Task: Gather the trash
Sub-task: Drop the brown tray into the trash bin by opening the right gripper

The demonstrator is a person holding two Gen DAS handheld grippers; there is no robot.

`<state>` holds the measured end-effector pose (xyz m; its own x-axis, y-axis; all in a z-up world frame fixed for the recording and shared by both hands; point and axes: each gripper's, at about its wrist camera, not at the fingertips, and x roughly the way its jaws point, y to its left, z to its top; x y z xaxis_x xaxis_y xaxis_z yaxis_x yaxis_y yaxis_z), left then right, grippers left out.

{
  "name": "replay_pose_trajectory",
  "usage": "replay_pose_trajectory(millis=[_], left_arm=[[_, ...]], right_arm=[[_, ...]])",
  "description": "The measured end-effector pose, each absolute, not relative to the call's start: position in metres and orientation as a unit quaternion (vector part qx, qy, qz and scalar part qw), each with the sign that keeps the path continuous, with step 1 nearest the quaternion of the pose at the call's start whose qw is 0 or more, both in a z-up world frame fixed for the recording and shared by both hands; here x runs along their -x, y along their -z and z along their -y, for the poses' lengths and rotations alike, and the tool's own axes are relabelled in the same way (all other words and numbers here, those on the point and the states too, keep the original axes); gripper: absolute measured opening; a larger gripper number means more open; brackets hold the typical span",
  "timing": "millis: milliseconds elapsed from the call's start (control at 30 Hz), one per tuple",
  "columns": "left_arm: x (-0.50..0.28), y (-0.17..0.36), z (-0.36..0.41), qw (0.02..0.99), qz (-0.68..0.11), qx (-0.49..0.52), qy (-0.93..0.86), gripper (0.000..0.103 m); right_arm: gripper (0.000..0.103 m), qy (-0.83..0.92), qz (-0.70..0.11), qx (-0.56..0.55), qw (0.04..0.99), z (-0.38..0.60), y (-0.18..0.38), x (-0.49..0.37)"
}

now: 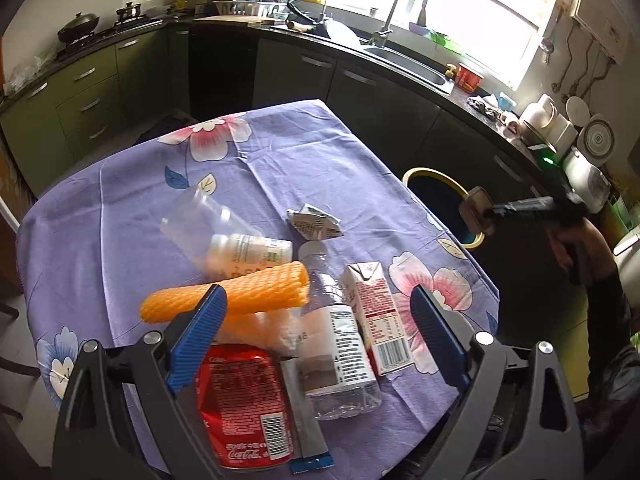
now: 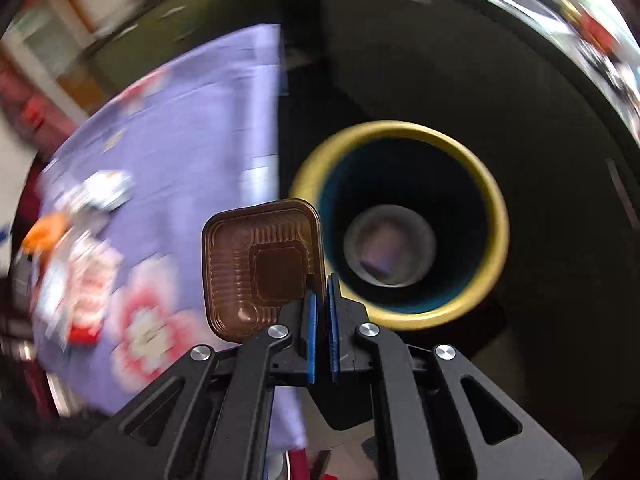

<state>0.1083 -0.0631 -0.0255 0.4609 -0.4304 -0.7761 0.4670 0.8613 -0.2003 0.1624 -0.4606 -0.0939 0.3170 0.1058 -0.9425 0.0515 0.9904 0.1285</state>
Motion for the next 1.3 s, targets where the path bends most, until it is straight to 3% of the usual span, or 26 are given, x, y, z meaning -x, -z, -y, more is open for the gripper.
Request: replay_pose_trajectory(millis=[300,367,400,733,833,1300], left_arm=[[-0.105,0.023,0.083,0.850,-0.453,-0.044,0.267,0.089],[-0.106,0.023,0.089,0.847,-0.455,-0.049,0.270,0.089],[-0.107,0.024,0.092,0.845,-0.457,-0.051,0.272,0.089],[-0.109,0.037,0.132,0.820,-0.483,-0.072,0.299,0.090],[-0.113,0.047,0.148,0.798,-0.514,-0.066,0.308,0.090],[-0.141,0.098,0.189,0.742,-0.624,-0.077,0.232,0.090]], right_arm=[[0.007,0.046,-0.621,-0.127,0.772,0.528,0.164,-0.208],[0.023,0.062,-0.621,-0.134,0.770,0.536,0.170,-0.211],[0.027,0.072,-0.617,-0.131,0.773,0.540,0.171,-0.213],[0.027,0.034,-0.573,-0.142,0.807,0.542,0.139,-0.176],[0.032,0.028,-0.558,-0.145,0.816,0.542,0.130,-0.157],[0.032,-0.020,-0.551,-0.151,0.820,0.532,0.127,-0.117]])
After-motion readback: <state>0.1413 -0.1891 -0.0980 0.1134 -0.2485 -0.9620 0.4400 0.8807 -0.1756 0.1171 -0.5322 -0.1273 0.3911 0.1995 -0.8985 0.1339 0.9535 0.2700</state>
